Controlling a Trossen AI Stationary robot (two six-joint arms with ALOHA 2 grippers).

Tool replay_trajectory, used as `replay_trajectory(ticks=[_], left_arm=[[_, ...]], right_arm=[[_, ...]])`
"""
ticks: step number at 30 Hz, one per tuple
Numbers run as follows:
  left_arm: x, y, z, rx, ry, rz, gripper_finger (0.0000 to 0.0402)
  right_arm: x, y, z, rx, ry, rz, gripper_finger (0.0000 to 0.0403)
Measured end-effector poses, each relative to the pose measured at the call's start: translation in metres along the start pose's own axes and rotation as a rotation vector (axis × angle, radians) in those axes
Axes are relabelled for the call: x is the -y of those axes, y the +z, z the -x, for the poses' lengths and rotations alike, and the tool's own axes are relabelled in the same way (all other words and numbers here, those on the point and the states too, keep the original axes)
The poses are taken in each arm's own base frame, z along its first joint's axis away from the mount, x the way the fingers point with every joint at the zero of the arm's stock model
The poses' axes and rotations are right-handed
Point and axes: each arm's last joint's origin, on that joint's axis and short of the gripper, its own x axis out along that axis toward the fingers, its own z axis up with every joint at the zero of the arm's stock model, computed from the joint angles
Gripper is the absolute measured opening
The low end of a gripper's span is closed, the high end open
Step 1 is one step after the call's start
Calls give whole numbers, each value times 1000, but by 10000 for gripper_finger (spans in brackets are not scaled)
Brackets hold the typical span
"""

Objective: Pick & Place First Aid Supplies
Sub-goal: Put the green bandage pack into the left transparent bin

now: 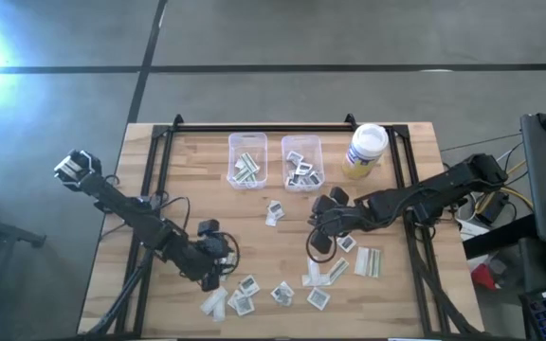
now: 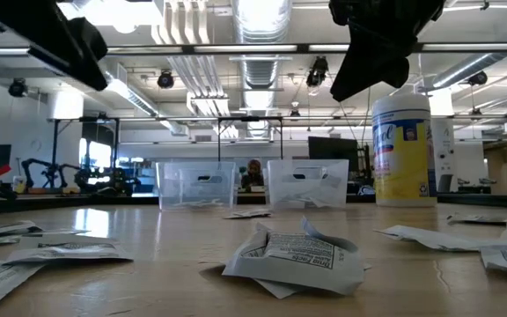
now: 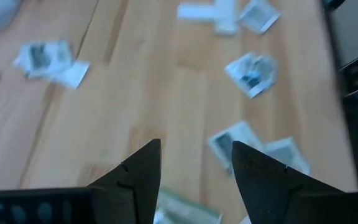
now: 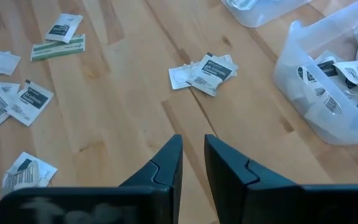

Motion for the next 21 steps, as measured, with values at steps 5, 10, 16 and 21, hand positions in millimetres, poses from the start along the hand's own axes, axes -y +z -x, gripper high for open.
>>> replay_trajectory(ticks=[5, 10, 16, 21], left_arm=[[3, -7, -9, -103, 33, 43, 188], [16, -25, -25, -280, -63, 17, 188], [34, -37, -38, -356, -85, -89, 188], [47, -37, -47, -362, -104, -212, 188]], right_arm=[[0, -1, -1, -3, -2, 1, 59], [1, -1, -1, -4, -2, 1, 61], [1, -1, -1, -3, -2, 1, 69], [1, -1, -1, -3, -2, 1, 75]])
